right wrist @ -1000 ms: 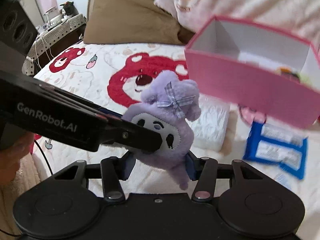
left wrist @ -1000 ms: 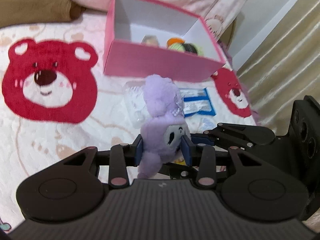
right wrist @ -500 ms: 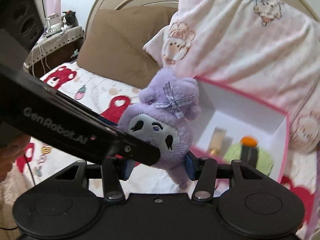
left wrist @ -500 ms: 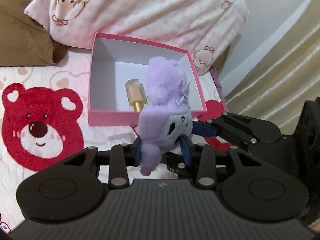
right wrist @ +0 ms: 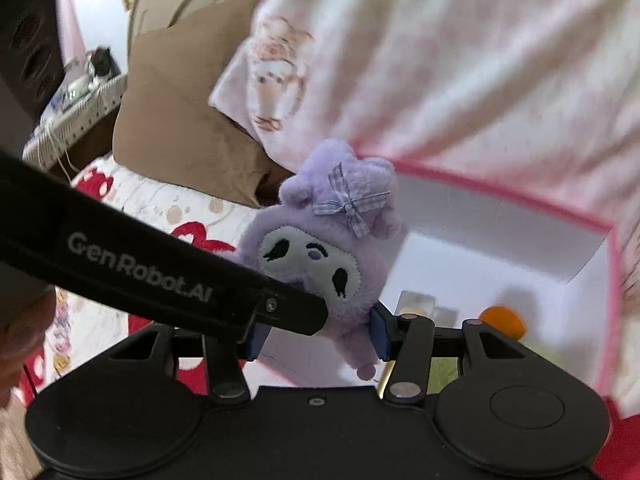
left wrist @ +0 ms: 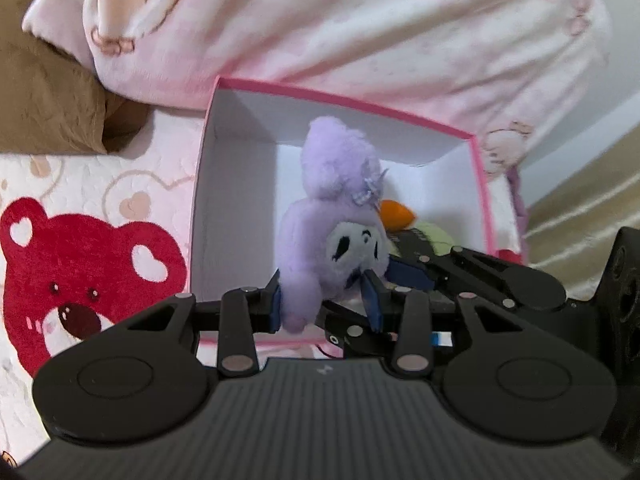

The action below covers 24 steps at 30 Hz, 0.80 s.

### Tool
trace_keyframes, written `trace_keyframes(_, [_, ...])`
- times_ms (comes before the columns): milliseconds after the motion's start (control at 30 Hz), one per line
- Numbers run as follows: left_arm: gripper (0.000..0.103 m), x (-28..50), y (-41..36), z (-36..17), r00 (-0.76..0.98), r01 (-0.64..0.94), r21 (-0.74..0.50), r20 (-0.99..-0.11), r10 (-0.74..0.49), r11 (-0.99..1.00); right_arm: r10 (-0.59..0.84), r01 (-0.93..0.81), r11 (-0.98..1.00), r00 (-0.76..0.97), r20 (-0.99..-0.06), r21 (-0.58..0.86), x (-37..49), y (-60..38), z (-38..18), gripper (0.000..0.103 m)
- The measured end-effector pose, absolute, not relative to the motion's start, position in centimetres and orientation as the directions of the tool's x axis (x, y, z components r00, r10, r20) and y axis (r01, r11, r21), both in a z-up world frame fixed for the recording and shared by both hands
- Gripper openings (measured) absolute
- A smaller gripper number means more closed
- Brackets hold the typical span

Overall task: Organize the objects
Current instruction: 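Lift the plush toy with the left tool and lower it into the box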

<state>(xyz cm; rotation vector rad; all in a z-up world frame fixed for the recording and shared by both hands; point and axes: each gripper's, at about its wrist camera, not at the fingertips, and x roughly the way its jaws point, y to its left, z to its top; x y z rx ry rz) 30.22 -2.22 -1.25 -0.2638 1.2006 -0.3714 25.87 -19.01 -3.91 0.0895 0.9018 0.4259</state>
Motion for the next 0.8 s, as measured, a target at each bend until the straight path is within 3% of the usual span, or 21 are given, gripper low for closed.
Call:
trace_keyframes(333, [0.037,32.6,-3.8,-5.7,0.249,0.111,-0.311,-0.911,-0.329,0.944,0.451,-0.245,0.892,0.461,-0.764,0.379,28.6,-20.5,-9.5,0.054])
trace_keyframes(533, [0.037,32.5,-3.6,-6.0,0.315,0.116,-0.231,-0.914,-0.256,0.966,0.455,-0.23,0.89,0.414,-0.788,0.393,29.3,-20.2,-11.1,0.054])
trace_keyframes(733, [0.037,31.3,-2.9,-5.1,0.358,0.108,-0.225,-0.9,-0.249,0.968,0.415,-0.265,0.906,0.392,-0.821,0.332,28.9,-19.0,-11.0,0.062])
trace_keyframes(800, [0.039,30.9,-2.7,-4.3,0.392,0.117,-0.209,-0.889,-0.238,0.971,0.407,-0.27,0.909,0.412,-0.815,0.318,28.5,-19.3,-10.2,0.072])
